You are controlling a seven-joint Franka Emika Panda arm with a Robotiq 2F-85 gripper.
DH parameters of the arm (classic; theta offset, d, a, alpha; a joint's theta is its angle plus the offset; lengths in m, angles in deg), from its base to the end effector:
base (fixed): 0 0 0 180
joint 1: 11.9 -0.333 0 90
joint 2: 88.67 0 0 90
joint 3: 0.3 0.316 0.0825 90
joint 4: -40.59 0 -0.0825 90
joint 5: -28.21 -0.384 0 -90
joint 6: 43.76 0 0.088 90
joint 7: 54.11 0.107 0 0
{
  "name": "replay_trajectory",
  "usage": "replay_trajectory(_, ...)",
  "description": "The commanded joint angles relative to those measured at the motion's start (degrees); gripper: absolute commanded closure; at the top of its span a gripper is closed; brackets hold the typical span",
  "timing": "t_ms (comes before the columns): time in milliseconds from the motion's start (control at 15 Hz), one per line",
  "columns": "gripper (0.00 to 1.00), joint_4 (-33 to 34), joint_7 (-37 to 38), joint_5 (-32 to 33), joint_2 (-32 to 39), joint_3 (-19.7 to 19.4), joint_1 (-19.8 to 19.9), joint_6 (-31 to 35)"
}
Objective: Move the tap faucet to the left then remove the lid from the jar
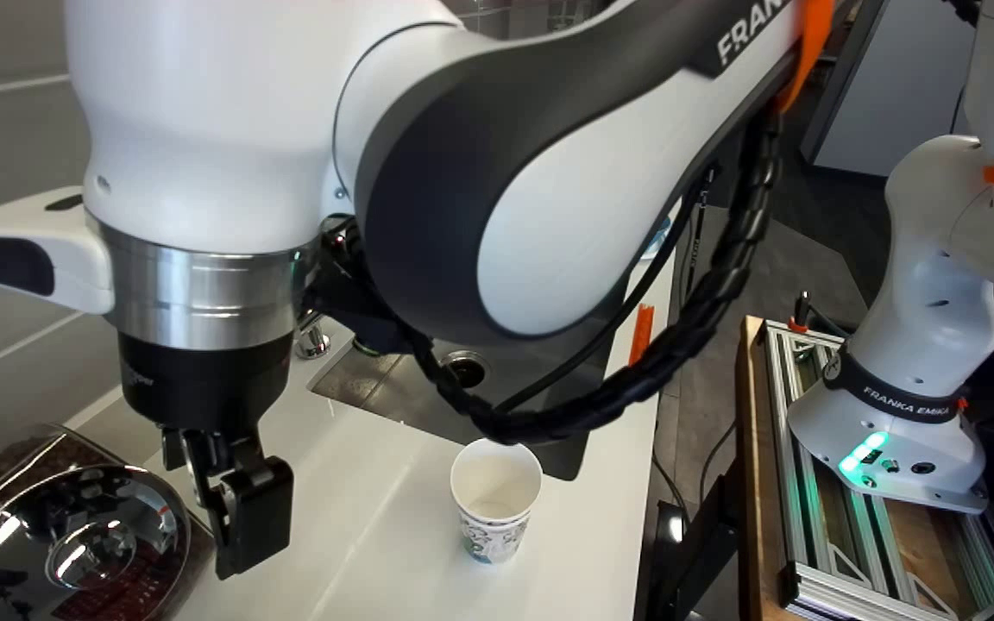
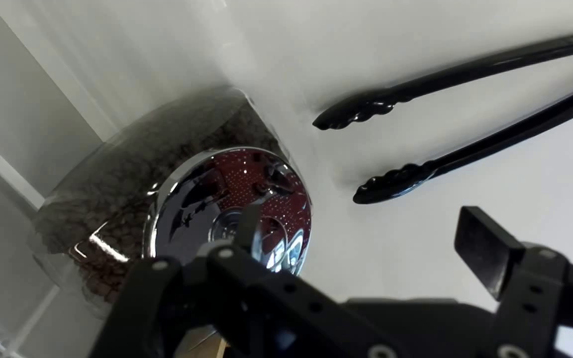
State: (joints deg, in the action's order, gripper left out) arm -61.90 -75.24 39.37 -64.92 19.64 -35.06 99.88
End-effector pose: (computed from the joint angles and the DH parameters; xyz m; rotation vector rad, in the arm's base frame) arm 0.5087 0.4460 0.3676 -2.5057 -1.7300 -0.5048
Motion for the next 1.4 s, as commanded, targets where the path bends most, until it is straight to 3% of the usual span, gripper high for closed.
replay_trajectory(0,0.00,3.6,6.8,4.0,3.6,-2.4,-3.0,2.6)
replay_trajectory(200,0.00,5.9,10.0,5.9,5.4,-3.5,-4.8,3.6)
replay_trajectory(267,0.00,3.7,7.1,3.9,3.4,-2.0,-2.9,2.6)
replay_trajectory(667,0.00,5.9,9.7,5.4,5.1,-3.4,-4.9,2.1)
replay_trajectory(933,0.00,6.5,11.8,5.5,6.5,-3.8,-5.6,5.2)
replay_trajectory(1333,0.00,6.4,19.5,10.0,7.5,-8.5,-9.4,10.2)
